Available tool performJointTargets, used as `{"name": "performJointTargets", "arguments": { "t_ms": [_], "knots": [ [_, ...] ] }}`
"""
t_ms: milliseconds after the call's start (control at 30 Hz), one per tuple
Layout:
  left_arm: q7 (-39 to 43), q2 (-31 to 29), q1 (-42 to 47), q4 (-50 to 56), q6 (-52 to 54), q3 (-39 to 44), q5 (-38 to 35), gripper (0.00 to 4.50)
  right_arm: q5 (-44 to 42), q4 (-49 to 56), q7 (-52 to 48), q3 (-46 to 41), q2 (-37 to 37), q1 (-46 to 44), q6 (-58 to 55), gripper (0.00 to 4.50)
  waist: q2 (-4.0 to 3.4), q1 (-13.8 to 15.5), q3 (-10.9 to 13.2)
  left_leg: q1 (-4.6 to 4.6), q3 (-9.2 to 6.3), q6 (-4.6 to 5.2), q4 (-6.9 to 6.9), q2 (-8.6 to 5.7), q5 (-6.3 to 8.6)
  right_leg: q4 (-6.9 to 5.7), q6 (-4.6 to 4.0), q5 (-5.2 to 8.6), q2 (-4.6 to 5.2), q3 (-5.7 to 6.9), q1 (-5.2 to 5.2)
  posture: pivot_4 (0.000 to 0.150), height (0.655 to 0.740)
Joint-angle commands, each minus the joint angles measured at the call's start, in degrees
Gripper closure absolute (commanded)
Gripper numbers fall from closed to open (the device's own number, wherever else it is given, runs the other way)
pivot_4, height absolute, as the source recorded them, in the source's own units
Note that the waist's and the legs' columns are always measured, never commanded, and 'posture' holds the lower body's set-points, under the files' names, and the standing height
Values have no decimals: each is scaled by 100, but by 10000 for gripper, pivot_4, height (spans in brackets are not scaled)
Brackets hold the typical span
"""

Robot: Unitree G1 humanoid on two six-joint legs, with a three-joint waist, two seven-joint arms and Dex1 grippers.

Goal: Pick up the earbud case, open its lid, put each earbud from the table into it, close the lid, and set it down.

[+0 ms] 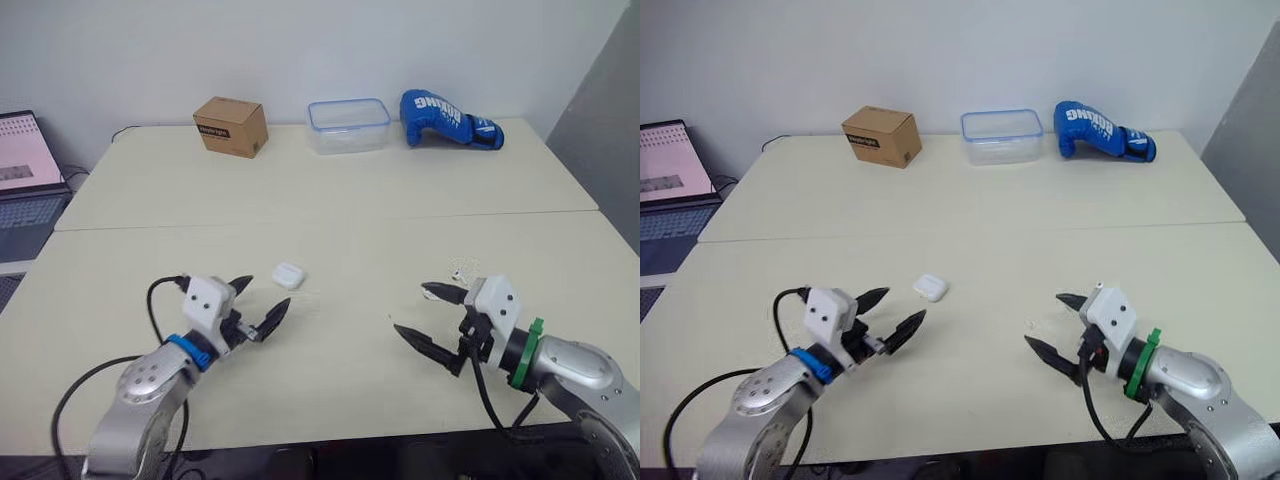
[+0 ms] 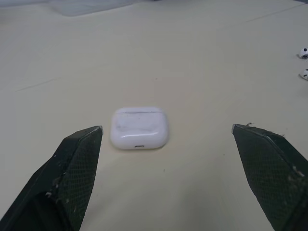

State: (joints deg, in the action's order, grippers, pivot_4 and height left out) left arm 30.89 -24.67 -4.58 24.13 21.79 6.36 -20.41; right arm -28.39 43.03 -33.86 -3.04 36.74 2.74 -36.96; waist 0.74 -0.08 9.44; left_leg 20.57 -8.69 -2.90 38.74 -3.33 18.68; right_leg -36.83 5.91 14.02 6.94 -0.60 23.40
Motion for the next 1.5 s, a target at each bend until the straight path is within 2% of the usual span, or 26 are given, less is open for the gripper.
{"name": "performJointTargets", "arguments": {
  "t_ms": [33,600,833,1133,1500],
  "knots": [
    [-5,43,197,-348,-268,-77,149,4,-79,15,-70,10,15,-121,52,82,0,0,0,1,-1,-9,0,1,-5,0,-1,0,-1,1,1,1500,7307],
    [-137,484,1241,-1936,-893,-469,688,4,-627,-46,-529,-331,500,-600,-179,82,1,1,1,3,-3,-10,2,-1,-6,-1,0,0,0,2,1,1500,7307],
    [-254,349,1300,-1409,17,-597,660,4,-904,161,-332,-384,525,-822,-508,82,2,-2,1,5,-6,-17,3,-2,-10,-2,0,0,1,3,2,1500,7307],
    [-363,219,1631,-1241,970,-565,627,4,-1018,231,-170,-330,479,-798,-596,82,2,-3,1,5,-7,-18,4,-2,-10,-2,1,0,0,5,2,1500,7307],
    [-331,73,1623,-1058,1288,-689,750,4,-863,112,-300,-244,505,-665,-416,82,2,-2,1,5,-8,-19,4,-2,-10,-3,1,0,1,5,3,1500,7307]
  ]
}}
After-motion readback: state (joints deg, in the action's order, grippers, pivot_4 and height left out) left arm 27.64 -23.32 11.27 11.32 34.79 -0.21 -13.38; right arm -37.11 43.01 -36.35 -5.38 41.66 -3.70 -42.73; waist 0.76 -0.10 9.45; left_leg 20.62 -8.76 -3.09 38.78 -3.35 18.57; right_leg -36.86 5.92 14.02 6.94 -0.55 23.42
